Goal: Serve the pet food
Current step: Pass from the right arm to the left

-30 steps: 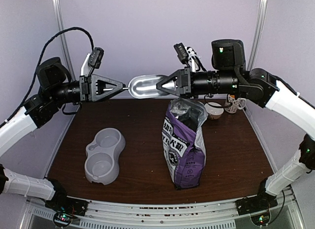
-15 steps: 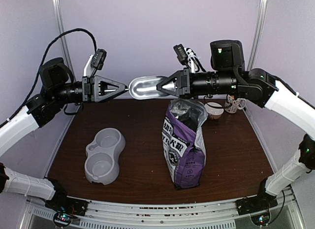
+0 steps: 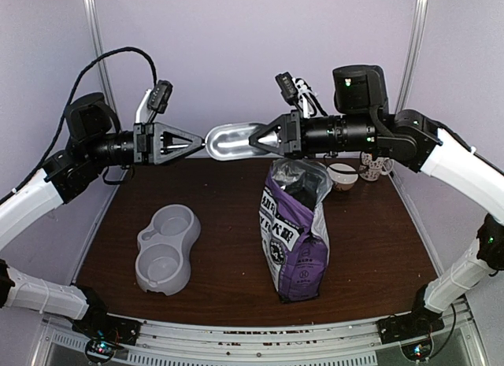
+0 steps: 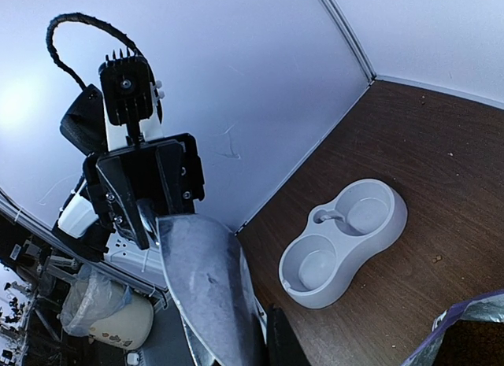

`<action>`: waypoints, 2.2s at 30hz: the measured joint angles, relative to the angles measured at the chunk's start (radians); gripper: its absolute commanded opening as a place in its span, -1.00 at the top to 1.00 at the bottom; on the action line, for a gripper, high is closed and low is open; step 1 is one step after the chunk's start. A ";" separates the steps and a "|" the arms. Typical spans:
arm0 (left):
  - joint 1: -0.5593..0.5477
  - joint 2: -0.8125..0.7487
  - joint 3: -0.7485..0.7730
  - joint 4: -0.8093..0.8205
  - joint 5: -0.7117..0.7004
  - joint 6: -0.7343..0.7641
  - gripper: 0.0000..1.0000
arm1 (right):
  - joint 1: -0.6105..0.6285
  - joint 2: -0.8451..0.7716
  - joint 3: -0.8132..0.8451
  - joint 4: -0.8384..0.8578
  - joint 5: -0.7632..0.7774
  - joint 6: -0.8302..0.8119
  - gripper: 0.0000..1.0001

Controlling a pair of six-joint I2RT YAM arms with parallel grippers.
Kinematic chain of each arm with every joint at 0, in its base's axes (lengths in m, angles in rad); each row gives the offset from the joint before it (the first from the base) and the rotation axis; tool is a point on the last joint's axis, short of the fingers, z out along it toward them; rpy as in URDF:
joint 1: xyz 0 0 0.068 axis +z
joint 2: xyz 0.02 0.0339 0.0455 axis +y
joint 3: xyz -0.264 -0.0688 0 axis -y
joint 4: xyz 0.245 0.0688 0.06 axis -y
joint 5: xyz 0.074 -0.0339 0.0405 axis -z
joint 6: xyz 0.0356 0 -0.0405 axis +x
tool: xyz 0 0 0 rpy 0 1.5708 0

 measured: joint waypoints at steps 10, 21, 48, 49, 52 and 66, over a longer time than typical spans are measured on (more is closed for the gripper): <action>0.000 0.000 0.000 0.000 0.000 0.000 0.57 | 0.000 0.010 0.006 -0.001 0.006 -0.001 1.00; -0.002 0.002 -0.002 0.000 -0.002 0.001 0.61 | 0.000 0.010 0.013 -0.001 0.017 -0.001 1.00; -0.002 0.002 -0.010 -0.009 -0.026 0.016 1.00 | 0.000 0.026 0.037 -0.032 0.032 -0.004 0.67; -0.002 0.002 -0.010 -0.010 -0.027 0.018 1.00 | 0.001 0.027 0.041 -0.036 0.033 -0.005 0.45; -0.002 0.002 -0.010 -0.018 -0.037 0.023 1.00 | 0.005 0.030 0.051 -0.049 0.048 -0.014 -0.03; -0.002 -0.087 -0.066 -0.164 -0.148 0.042 1.00 | -0.028 -0.010 0.189 -0.315 0.256 -0.129 -0.33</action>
